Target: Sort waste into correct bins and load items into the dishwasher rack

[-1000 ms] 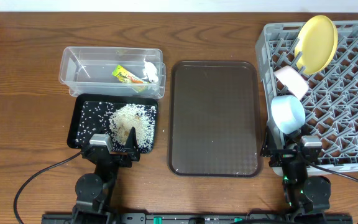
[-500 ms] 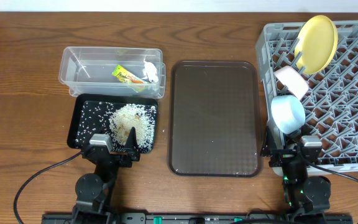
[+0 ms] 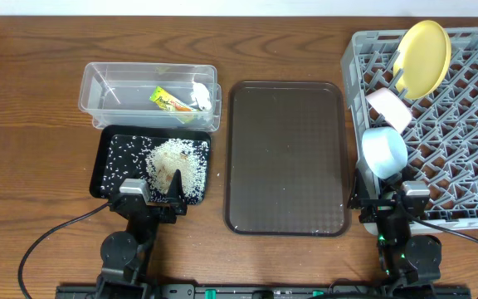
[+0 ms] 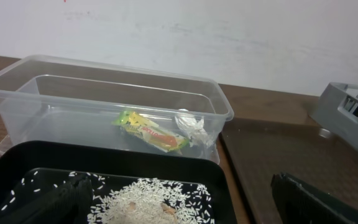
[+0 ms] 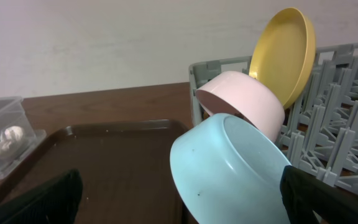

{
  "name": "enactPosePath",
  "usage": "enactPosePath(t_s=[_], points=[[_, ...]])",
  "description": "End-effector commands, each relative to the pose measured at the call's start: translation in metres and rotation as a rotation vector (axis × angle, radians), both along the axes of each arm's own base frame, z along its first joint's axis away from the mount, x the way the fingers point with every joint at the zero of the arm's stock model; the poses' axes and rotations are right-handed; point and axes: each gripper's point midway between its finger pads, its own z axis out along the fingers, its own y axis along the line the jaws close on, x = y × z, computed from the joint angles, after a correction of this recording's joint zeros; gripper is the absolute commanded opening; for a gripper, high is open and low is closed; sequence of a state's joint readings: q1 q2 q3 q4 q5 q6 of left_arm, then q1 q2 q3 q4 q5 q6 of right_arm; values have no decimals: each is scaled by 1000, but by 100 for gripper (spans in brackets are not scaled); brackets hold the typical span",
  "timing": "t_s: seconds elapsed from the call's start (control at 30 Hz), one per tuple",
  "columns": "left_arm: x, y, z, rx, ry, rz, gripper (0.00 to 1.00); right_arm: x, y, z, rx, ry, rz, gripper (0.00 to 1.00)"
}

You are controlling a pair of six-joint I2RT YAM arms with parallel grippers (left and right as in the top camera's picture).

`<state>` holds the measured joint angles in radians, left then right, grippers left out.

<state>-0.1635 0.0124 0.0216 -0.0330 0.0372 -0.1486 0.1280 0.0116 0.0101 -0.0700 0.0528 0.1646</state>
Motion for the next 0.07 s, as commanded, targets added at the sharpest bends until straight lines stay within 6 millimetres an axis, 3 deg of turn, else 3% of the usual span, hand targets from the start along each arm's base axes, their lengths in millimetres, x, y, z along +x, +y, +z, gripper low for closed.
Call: enactPosePath(t_s=[0.0, 0.03], points=[[0, 6, -17, 29, 50, 31, 94, 0, -1, -1, -4, -1, -2, 99], [0, 6, -17, 29, 50, 31, 94, 0, -1, -1, -4, -1, -2, 99]])
